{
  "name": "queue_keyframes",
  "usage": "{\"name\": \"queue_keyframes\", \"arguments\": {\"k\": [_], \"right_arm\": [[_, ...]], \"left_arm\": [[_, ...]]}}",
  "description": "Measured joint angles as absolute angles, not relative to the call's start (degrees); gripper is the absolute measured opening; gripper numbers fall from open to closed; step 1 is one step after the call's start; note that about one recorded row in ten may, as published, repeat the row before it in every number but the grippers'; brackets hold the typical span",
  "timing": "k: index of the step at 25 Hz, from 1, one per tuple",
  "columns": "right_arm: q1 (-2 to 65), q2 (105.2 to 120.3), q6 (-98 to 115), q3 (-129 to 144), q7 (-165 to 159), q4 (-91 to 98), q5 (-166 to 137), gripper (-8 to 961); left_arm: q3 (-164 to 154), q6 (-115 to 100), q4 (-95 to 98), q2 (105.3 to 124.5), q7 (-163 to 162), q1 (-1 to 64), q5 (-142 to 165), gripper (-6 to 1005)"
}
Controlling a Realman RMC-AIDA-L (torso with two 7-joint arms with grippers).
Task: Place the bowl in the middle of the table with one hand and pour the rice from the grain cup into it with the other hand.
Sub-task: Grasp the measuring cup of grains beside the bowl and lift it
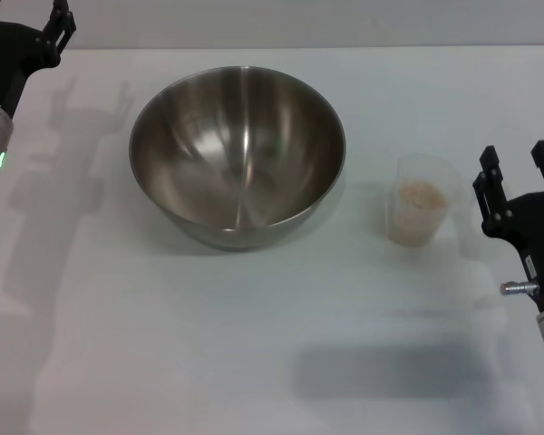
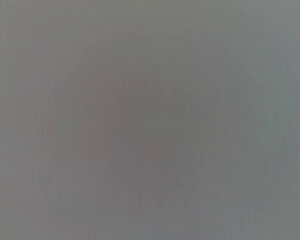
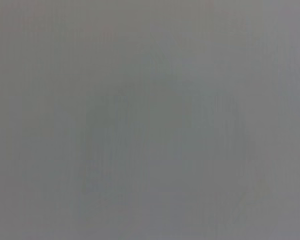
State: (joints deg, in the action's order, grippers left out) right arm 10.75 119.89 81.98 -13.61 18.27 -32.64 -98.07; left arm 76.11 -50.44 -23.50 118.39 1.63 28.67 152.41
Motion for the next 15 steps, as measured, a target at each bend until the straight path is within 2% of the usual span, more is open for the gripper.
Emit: {"name": "queue_keyframes", "arguments": {"k": [15], "right_arm": [[7.9, 119.88, 79.57, -11.44, 16.54, -33.27, -98.08, 567]], "left_arm": [[76.57, -50.1, -19.85, 118.44, 1.68, 30.94, 151.92, 829]]}}
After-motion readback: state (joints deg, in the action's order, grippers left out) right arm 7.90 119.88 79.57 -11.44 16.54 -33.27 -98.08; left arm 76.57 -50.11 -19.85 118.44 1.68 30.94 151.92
